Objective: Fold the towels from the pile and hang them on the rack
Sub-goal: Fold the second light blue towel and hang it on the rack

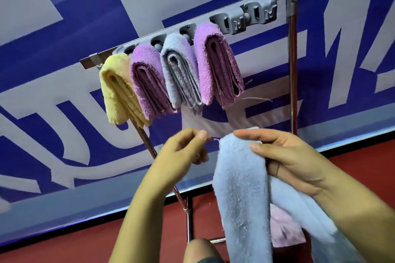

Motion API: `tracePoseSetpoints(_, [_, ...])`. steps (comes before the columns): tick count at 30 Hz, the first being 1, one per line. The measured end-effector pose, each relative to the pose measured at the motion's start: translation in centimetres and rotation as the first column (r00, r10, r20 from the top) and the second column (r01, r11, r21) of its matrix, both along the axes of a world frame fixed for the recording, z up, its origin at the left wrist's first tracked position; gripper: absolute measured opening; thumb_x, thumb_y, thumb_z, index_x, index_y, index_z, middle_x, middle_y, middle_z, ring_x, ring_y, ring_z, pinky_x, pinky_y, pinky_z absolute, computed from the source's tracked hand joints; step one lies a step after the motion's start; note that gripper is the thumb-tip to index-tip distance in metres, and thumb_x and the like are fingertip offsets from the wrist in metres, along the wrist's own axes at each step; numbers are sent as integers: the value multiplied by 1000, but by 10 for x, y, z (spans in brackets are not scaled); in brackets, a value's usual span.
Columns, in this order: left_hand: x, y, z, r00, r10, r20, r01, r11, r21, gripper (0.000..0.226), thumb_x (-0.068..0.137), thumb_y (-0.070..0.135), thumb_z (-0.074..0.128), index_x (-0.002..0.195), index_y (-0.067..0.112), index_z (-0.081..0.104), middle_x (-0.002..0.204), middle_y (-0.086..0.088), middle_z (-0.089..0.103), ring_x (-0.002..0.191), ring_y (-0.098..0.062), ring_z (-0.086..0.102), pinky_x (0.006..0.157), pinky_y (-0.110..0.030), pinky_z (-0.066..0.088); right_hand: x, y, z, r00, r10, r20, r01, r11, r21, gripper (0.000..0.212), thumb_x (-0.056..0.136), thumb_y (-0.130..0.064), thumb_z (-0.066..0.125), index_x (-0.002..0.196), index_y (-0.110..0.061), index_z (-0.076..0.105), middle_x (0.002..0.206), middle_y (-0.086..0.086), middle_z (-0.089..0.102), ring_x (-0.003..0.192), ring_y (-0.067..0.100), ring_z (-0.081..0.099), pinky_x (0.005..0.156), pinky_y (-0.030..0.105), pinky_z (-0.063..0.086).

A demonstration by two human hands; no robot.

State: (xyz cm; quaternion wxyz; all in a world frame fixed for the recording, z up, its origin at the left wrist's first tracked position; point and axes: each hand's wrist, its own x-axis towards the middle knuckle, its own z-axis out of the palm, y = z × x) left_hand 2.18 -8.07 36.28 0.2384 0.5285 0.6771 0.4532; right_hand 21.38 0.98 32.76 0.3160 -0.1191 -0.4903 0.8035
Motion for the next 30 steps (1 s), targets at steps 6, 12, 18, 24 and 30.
tracePoseSetpoints(6, [23,-18,-43,957,-29,287,28,1000,8,47,82,64,49,113,31,62,106,2,71,100,-17,65,89,-34,51,-5,-6,8,998,-29,-53,28,1000,-15,32,77,-7,51,95,-16,75,99,8,73,91,14,69,72,20,55])
tracePoseSetpoints(12, [39,-15,-33,801,-111,588,-34,973,230,61,77,34,72,131,39,45,88,-6,74,70,-3,66,64,-19,52,-4,-11,17,999,43,-32,-42,999,22,32,77,-10,50,94,-20,75,98,4,74,89,11,69,72,21,56])
tracePoseSetpoints(18, [44,-8,-25,789,-39,614,-245,895,372,47,68,7,68,112,23,62,76,2,61,71,-9,60,63,-19,50,-2,-12,16,984,-127,125,91,961,262,25,80,-19,58,95,-31,74,97,-4,72,88,12,62,72,32,48])
tracePoseSetpoints(24, [54,-5,-22,750,37,660,-325,890,319,19,82,11,67,98,21,66,74,10,63,69,-7,58,63,-21,49,-5,-18,24,978,-185,94,149,940,306,25,86,-15,56,95,-30,74,87,-4,71,79,12,60,65,30,47])
tracePoseSetpoints(30, [51,-16,-29,778,-151,610,-66,946,318,82,61,54,81,134,42,45,133,18,58,121,-7,56,95,-28,50,-9,-15,37,992,-85,-94,79,995,-65,25,85,-3,47,97,-11,67,77,1,71,59,6,65,51,16,53])
